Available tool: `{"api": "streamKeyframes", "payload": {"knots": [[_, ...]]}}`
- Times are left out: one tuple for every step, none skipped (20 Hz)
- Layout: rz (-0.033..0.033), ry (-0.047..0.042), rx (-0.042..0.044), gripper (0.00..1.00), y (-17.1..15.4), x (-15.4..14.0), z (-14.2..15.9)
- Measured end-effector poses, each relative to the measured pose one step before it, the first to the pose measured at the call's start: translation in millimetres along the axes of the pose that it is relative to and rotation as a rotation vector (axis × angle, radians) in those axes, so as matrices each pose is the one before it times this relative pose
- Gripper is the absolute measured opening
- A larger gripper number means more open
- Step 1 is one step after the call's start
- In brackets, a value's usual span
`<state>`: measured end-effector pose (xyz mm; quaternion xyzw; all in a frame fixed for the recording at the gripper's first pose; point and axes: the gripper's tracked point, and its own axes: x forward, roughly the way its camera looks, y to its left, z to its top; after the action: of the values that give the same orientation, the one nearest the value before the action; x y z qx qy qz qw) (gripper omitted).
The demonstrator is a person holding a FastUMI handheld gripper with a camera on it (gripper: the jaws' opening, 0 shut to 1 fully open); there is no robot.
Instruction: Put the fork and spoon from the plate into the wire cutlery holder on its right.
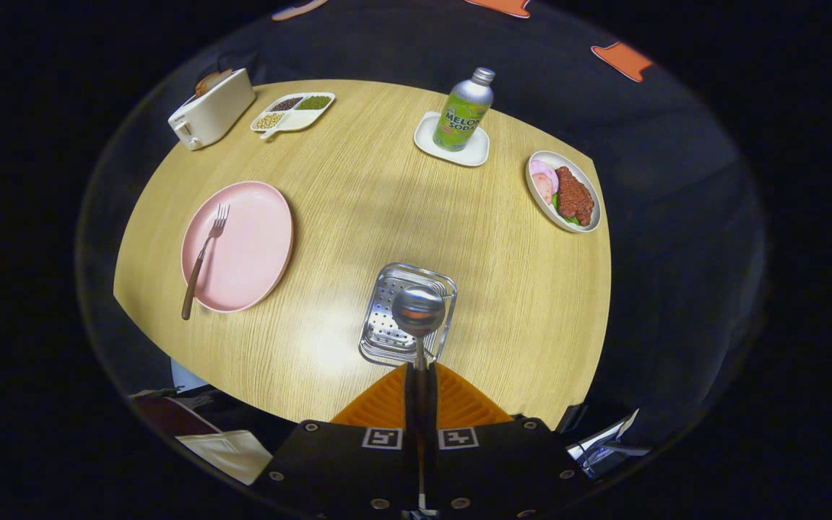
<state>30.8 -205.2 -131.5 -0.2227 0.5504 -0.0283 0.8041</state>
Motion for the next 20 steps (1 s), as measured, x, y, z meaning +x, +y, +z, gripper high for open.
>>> {"api": "streamKeyframes", "payload": {"knots": [[0.00233,0.02107,-0.01830,0.04,0.47,4.73,1.56],[0.00776,0.02085,-0.01508,0.04,2.16,3.56,1.14],[0.01051,0.02421,-0.01464,0.04,2.72,4.25,0.77],[0.00823,0.02469,-0.01790,0.04,3.34,3.99,-1.10],[0.00627,0.01819,-0.02266,0.04,2.89,1.99,1.09],[0.00439,0.01254,-0.01846,0.04,2.29,3.25,1.93],[-0.00010,0.01098,-0.01175,0.04,1.13,5.19,1.93],[0.00037,0.00167,-0.01005,0.04,0.95,2.18,3.90],[0.00164,0.00223,-0.00383,0.04,0.39,2.54,3.06],[-0.00231,-0.00394,-0.00477,0.04,1.24,3.86,1.63],[-0.00439,-0.01461,-0.01278,0.07,0.14,-0.86,4.78],[0.01138,-0.01003,-0.00438,0.10,3.08,-2.12,3.25],[0.01326,-0.00991,0.00108,0.12,3.29,-1.32,2.65],[0.00867,-0.00646,0.00249,0.17,2.01,-1.86,1.23],[0.00324,-0.01510,0.00043,0.25,0.36,-0.25,1.82],[-0.00589,-0.01113,0.00631,0.29,-1.48,-1.80,0.97],[-0.00192,-0.01155,0.01543,0.38,-0.45,-2.59,0.94],[0.00030,-0.01735,0.01733,0.40,-0.33,-0.19,1.12],[-0.00085,-0.01596,0.01393,0.45,-1.05,-3.07,1.17],[-0.00133,-0.01703,0.01376,0.49,-1.26,-2.97,0.14]]}}
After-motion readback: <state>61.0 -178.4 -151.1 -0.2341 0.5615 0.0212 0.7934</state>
